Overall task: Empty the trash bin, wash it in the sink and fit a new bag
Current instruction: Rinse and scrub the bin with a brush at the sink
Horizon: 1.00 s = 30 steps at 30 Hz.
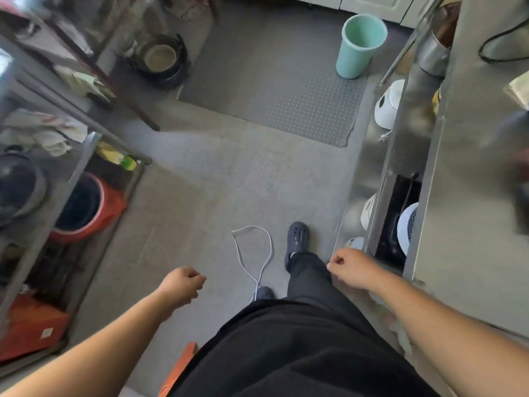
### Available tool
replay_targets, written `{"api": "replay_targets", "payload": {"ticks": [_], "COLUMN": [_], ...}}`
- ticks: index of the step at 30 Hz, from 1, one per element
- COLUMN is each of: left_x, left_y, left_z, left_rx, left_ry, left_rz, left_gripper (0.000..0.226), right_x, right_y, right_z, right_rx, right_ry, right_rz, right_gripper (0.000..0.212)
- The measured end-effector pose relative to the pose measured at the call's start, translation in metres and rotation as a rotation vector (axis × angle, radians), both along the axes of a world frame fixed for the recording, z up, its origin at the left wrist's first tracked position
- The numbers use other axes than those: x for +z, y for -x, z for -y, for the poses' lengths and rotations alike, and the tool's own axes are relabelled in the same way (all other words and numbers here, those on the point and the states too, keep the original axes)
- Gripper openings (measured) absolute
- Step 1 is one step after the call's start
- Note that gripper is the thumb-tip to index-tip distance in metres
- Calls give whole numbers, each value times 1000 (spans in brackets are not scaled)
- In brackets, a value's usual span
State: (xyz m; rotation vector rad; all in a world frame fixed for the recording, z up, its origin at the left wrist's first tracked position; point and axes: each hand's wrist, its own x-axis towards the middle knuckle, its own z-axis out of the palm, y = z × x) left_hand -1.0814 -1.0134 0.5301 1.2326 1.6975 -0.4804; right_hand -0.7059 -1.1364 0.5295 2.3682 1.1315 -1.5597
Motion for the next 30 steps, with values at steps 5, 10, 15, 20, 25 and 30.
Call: {"api": "replay_targets", "payload": {"ticks": [5,10,15,20,25,30], "left_x": [1,20,37,31,13,-4], "left_y": [-56,-130,-191,-202,-189,-205], "left_z": [-48,-121,-208,-262,-314,-406], "left_rx": [-26,-65,-30,1,31,-76], "left_ry": [52,41,-91,-63,15,87], "left_rz": [12,39,123,91,24,-13], "left_gripper": [19,17,18,17,18,20], "right_x": [-23,-20,-9,-9,-10,-15], "right_y": [-45,-115,-180,-222,-241,-246], "right_z": [-59,-110,-176,-258,-343,-411], "right_rx": [-5,-17,-140,-322,-429,-522], "right_ry": [27,97,84,4,-43,-13], "right_rz": [-25,-60,-76,-54,-92,-73], "right_gripper": [31,23,16,19,16,18]}}
